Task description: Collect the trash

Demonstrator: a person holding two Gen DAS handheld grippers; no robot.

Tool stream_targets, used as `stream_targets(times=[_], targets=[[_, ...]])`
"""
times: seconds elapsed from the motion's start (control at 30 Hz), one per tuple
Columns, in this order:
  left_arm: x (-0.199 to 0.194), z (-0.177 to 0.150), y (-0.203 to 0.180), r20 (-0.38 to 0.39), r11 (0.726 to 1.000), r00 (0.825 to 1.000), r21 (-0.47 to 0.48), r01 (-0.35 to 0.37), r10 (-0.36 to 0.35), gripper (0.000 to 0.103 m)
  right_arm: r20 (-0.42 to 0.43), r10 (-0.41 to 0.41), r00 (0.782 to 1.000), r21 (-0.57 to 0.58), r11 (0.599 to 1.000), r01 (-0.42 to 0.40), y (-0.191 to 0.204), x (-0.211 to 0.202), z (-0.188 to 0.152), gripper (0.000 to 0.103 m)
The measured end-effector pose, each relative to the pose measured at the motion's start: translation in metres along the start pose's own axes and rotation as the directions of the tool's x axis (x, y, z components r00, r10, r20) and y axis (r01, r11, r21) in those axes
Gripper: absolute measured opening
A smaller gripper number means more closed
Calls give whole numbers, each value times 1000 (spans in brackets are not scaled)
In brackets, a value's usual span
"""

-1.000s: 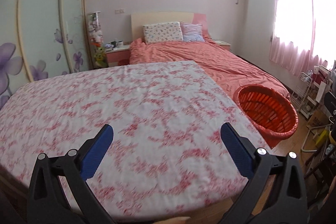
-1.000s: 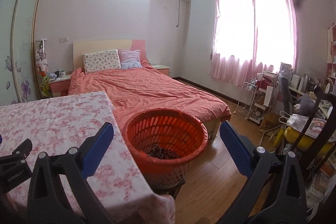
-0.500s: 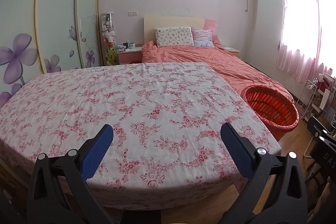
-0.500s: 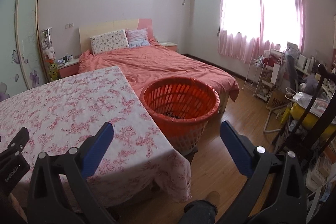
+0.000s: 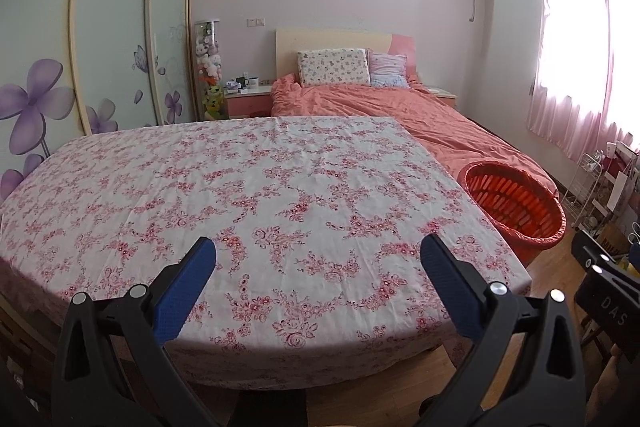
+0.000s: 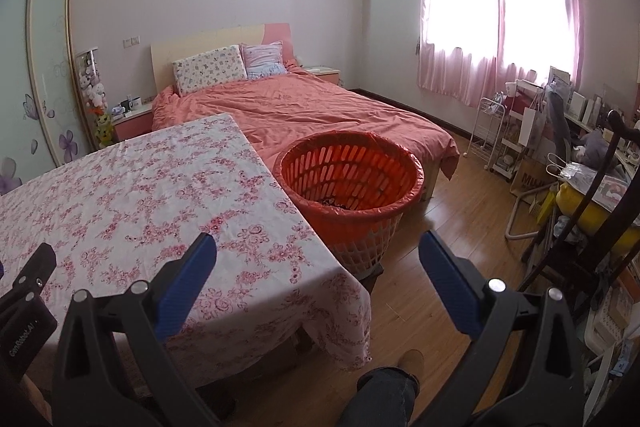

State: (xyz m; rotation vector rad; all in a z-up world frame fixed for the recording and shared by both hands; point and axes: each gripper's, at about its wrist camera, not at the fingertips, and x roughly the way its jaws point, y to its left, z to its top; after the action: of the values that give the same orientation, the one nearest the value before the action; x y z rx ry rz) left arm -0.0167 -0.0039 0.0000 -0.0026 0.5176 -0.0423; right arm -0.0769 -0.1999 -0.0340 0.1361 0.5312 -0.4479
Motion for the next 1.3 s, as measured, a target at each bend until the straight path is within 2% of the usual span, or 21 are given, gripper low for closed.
stream_targets(times=[0.43, 1.3], targets=[[0, 2, -3, 0, 1000, 1000, 0, -8, 8, 101, 0, -47, 999, 2, 999, 47, -2, -1, 1, 99], [-7, 6, -9, 28, 1000, 1000, 10, -12, 11, 101, 7, -22, 1000, -11, 1000, 22, 0, -6, 2, 99]])
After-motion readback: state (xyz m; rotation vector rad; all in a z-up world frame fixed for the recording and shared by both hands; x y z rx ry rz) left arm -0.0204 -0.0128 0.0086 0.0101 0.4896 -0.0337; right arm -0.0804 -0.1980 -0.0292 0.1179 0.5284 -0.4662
